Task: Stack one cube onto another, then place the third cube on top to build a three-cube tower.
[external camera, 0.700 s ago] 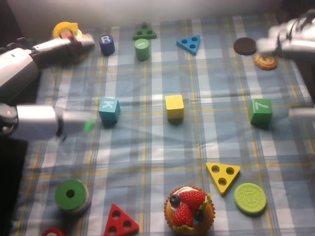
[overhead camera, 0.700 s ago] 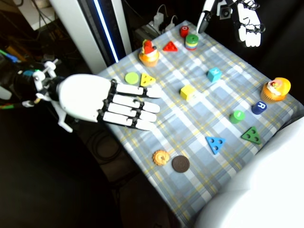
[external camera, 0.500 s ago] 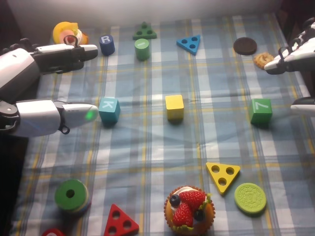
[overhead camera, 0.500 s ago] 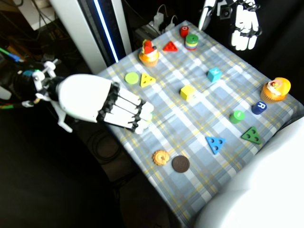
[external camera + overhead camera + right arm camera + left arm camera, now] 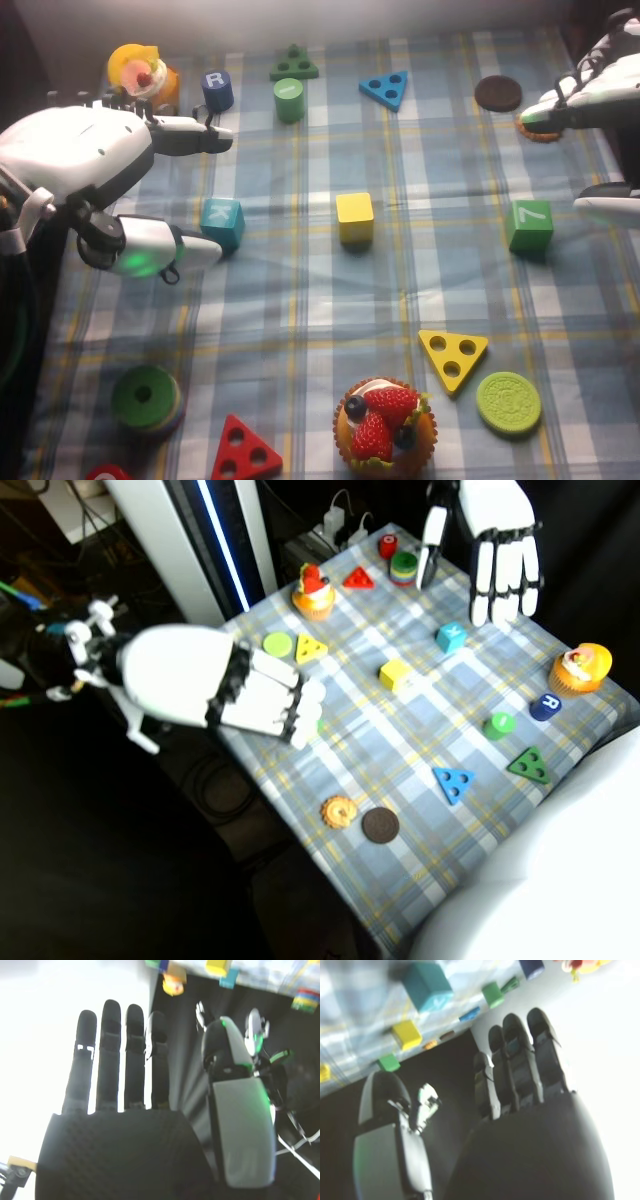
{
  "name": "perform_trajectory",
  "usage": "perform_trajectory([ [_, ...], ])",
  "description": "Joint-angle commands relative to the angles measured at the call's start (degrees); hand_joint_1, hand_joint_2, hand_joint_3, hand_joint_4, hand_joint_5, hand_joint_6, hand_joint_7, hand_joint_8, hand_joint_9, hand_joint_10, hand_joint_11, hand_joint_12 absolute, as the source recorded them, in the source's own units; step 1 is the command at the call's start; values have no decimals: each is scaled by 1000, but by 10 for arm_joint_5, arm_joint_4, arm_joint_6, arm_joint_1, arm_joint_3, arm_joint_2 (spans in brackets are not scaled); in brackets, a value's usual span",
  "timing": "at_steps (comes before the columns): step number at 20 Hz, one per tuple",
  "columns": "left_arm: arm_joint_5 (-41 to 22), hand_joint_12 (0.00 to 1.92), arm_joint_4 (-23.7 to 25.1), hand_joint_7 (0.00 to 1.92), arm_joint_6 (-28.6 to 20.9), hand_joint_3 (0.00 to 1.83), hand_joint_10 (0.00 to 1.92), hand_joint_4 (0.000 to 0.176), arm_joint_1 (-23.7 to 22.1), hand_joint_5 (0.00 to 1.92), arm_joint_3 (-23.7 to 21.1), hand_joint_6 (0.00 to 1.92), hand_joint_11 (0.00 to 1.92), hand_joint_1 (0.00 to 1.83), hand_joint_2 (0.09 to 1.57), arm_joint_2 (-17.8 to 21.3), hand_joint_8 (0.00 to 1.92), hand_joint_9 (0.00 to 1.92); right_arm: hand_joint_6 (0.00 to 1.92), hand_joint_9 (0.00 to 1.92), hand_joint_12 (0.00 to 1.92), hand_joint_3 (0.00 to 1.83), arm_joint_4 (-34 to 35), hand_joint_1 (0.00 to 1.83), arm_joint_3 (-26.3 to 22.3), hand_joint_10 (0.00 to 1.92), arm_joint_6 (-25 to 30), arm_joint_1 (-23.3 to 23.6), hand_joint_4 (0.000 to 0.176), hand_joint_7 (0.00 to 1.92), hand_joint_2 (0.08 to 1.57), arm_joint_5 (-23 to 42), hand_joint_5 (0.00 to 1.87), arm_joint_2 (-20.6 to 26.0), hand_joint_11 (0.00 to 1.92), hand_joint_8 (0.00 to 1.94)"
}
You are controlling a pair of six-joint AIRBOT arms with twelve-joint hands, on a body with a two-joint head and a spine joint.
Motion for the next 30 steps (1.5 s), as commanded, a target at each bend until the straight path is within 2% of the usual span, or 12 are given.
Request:
perform_trajectory([
  [1,-39,192,7,517,17,1,4,176,-10,538,6,11,250,793,985,-6,5,478,1,655,917,4,7,639,0,5,7,8,0,708,1196,68,639,3,201,4],
  [5,-3,186,-20,560,80,0,0,176,-26,687,30,25,273,847,976,-30,1,513,3,705,969,11,-2,475,0,11,13,9,0,758,1253,68,666,3,227,7],
  [8,12,180,-41,604,105,9,3,142,-29,793,44,18,246,885,991,-39,4,529,0,702,1016,7,-4,305,1,1,14,9,0,745,1289,67,657,3,205,2],
  [12,25,176,-63,627,128,12,4,150,-32,826,61,15,218,845,1013,-54,8,540,0,700,1037,9,-4,168,1,4,14,8,0,743,1347,67,654,3,209,2],
  [14,31,186,-69,645,130,6,7,141,-37,840,72,15,227,844,1007,-64,11,551,0,695,1031,10,-4,164,2,1,14,8,0,736,1357,67,649,2,207,0],
  [15,33,188,-71,624,131,10,2,145,-39,824,76,6,227,828,1019,-68,2,542,1,706,1008,4,-4,150,2,3,14,7,0,741,1364,67,654,2,239,1],
  [16,33,179,-73,600,131,12,0,165,-40,797,78,1,207,793,1030,-70,0,519,0,708,1003,5,-4,149,2,3,14,7,0,741,1370,67,654,2,245,1],
  [23,35,248,-93,631,148,0,11,127,-42,865,90,6,259,863,938,-79,6,575,0,705,916,0,-4,175,3,1,14,6,0,744,1381,67,650,2,266,0],
  [27,37,281,-100,628,148,0,2,168,-46,945,97,9,222,857,973,-87,3,580,2,708,946,1,-4,147,2,1,14,4,0,750,1400,67,649,2,259,2],
  [28,38,302,-100,625,148,0,13,174,-48,1020,99,688,196,993,1056,-89,15,572,1,715,990,1,-4,159,2,2,14,4,0,754,1404,67,653,2,255,1],
  [29,38,318,-102,641,148,6,13,176,-50,974,101,931,192,1000,1097,-92,14,583,0,719,1002,4,-3,164,2,3,14,4,0,755,1412,67,653,2,258,1],
  [30,37,322,-103,638,148,6,5,176,-51,926,102,1042,174,984,1127,-94,8,568,3,733,1013,5,-3,169,2,8,14,4,0,766,1418,67,659,2,268,5],
])
